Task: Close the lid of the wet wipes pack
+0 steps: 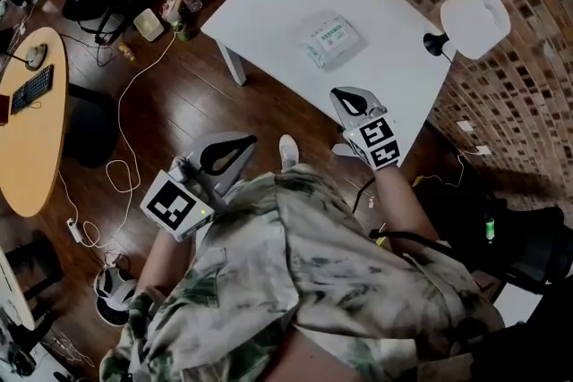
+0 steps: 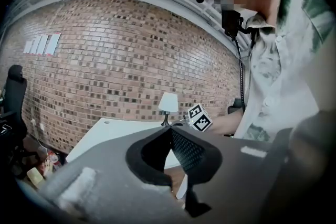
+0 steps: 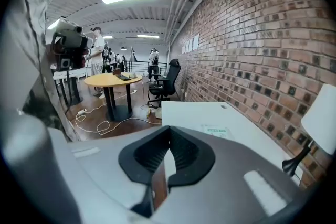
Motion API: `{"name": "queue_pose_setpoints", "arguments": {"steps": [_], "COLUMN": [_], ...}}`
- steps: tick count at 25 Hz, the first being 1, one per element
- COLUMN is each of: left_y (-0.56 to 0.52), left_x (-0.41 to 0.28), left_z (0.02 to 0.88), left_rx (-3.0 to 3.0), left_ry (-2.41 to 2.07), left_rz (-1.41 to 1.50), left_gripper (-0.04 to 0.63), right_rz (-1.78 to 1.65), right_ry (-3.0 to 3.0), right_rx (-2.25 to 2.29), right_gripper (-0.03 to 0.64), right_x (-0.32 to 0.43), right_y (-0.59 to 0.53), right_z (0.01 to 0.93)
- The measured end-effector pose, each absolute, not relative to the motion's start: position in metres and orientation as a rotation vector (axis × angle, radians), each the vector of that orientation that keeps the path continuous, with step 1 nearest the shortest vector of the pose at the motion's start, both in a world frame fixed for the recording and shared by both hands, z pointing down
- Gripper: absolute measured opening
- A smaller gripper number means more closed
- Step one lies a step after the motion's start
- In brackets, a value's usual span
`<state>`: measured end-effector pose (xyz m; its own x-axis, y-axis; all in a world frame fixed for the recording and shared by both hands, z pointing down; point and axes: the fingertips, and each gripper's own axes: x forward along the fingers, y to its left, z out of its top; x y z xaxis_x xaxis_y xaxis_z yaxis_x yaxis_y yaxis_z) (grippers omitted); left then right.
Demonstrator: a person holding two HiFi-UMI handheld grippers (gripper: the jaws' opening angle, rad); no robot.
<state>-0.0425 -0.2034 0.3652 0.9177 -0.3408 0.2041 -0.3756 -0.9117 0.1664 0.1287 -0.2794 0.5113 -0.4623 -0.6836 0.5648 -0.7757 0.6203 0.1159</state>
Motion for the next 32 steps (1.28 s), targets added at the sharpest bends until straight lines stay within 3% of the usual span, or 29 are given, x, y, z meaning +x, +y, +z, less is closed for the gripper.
{"name": "queue_pose_setpoints", "arguments": {"steps": [13,32], "left_y": [-0.080,0.086], "left_x": [-0.099,-0.014], "left_z": [0.368,0.340], "left_rx": [2.876,2.967], "left_ry": [-0.337,-0.168], "left_rz": [0.251,0.205], "left_gripper": [0.002,0.002], "right_rz": [0.200,0.101], "right_ry": [-2.364,-2.439], "right_rx": [1.304,1.306], "right_gripper": [0.002,0.002], "right_x": [0.048,0.070], "right_y": [-0.096,0.113], "right_z": [0.443,0.378]}}
